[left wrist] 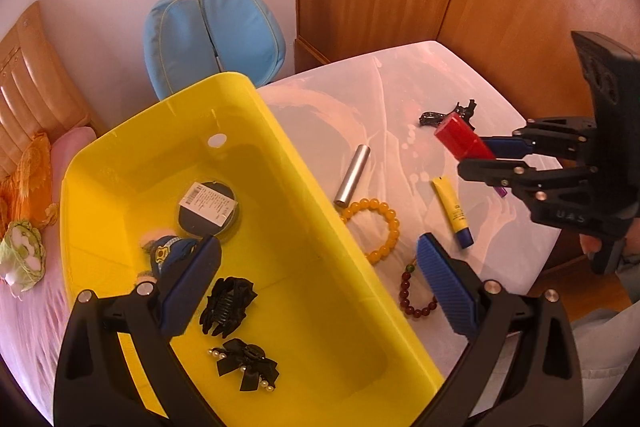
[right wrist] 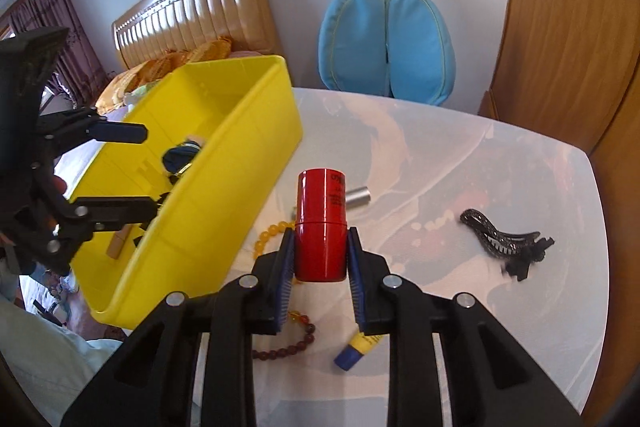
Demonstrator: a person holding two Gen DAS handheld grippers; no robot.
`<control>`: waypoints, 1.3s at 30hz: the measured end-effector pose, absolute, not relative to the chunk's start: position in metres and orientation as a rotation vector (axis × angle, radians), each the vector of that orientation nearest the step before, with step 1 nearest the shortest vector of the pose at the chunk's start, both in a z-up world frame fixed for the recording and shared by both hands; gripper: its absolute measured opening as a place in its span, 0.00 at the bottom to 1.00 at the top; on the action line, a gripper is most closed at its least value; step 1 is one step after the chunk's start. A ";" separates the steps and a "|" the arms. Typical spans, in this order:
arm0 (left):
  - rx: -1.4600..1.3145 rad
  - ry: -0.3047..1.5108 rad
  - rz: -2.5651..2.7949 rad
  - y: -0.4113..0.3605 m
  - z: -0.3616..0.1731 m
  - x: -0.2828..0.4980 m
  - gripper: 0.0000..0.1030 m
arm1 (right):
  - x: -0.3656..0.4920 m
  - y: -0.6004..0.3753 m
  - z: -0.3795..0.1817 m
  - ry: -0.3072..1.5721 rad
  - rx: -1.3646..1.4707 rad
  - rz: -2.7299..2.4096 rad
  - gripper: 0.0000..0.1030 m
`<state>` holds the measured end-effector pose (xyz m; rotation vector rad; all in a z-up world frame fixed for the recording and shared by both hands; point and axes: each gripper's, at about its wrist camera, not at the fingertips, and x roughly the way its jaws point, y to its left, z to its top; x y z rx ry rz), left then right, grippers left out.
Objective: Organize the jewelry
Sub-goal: 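Carry the red cylinder with the right gripper into the bin and release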
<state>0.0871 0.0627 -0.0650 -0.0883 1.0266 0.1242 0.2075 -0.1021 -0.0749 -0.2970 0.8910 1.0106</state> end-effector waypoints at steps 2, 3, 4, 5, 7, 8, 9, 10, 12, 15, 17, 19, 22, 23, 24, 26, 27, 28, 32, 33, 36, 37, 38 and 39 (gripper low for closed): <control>-0.098 1.008 0.155 0.071 -0.060 0.078 0.93 | 0.199 -0.090 -0.063 0.860 -0.310 1.054 0.26; -0.103 0.998 0.172 0.076 -0.057 0.073 0.93 | 0.193 -0.083 -0.058 0.849 -0.313 1.080 0.26; -0.108 0.989 0.191 0.081 -0.055 0.068 0.93 | 0.189 -0.075 -0.056 0.841 -0.318 1.107 0.26; -0.113 0.980 0.212 0.086 -0.053 0.062 0.93 | 0.183 -0.068 -0.052 0.830 -0.326 1.135 0.26; -0.124 0.962 0.259 0.097 -0.049 0.049 0.93 | 0.173 -0.051 -0.046 0.810 -0.347 1.198 0.26; -0.130 0.953 0.283 0.103 -0.047 0.041 0.93 | 0.168 -0.043 -0.044 0.802 -0.359 1.231 0.26; -0.137 0.946 0.308 0.109 -0.045 0.033 0.93 | 0.161 -0.035 -0.042 0.795 -0.374 1.263 0.26; -0.144 0.941 0.335 0.114 -0.044 0.025 0.93 | 0.157 -0.028 -0.041 0.790 -0.390 1.291 0.26; -0.161 0.935 0.389 0.127 -0.043 0.008 0.93 | 0.146 -0.012 -0.044 0.791 -0.425 1.340 0.26; -0.202 0.925 0.472 0.146 -0.043 -0.019 0.93 | 0.132 0.015 -0.051 0.805 -0.483 1.403 0.26; -0.230 0.921 0.527 0.158 -0.045 -0.035 0.93 | 0.124 0.034 -0.054 0.809 -0.528 1.444 0.26; -0.259 0.921 0.574 0.168 -0.048 -0.050 0.93 | 0.118 0.058 -0.057 0.822 -0.583 1.482 0.26; -0.297 0.931 0.630 0.182 -0.054 -0.069 0.93 | 0.108 0.096 -0.063 0.862 -0.660 1.526 0.26; -0.306 0.933 0.649 0.185 -0.056 -0.075 0.93 | 0.102 0.105 -0.066 0.878 -0.684 1.535 0.26; -0.316 0.935 0.664 0.189 -0.057 -0.081 0.93 | 0.099 0.117 -0.070 0.886 -0.712 1.539 0.26; -0.334 0.936 0.686 0.194 -0.060 -0.091 0.93 | 0.093 0.136 -0.083 0.921 -0.768 1.540 0.26; -0.343 0.935 0.696 0.197 -0.061 -0.097 0.93 | 0.091 0.145 -0.091 0.946 -0.797 1.534 0.26; -0.350 0.932 0.705 0.199 -0.062 -0.102 0.93 | 0.087 0.153 -0.098 0.968 -0.826 1.526 0.26; -0.380 0.916 0.731 0.206 -0.065 -0.117 0.93 | 0.075 0.178 -0.127 1.039 -0.955 1.483 0.26; -0.387 0.913 0.737 0.208 -0.065 -0.119 0.93 | 0.073 0.182 -0.134 1.050 -0.987 1.465 0.26; -0.400 0.906 0.745 0.211 -0.066 -0.124 0.93 | 0.071 0.188 -0.147 1.067 -1.050 1.430 0.26; -0.401 0.904 0.746 0.211 -0.066 -0.125 0.93 | 0.070 0.190 -0.148 1.065 -1.060 1.423 0.26; -0.402 0.902 0.747 0.211 -0.066 -0.126 0.93 | 0.071 0.192 -0.149 1.066 -1.063 1.422 0.26; -0.401 0.901 0.748 0.212 -0.065 -0.126 0.93 | 0.071 0.192 -0.149 1.067 -1.061 1.424 0.26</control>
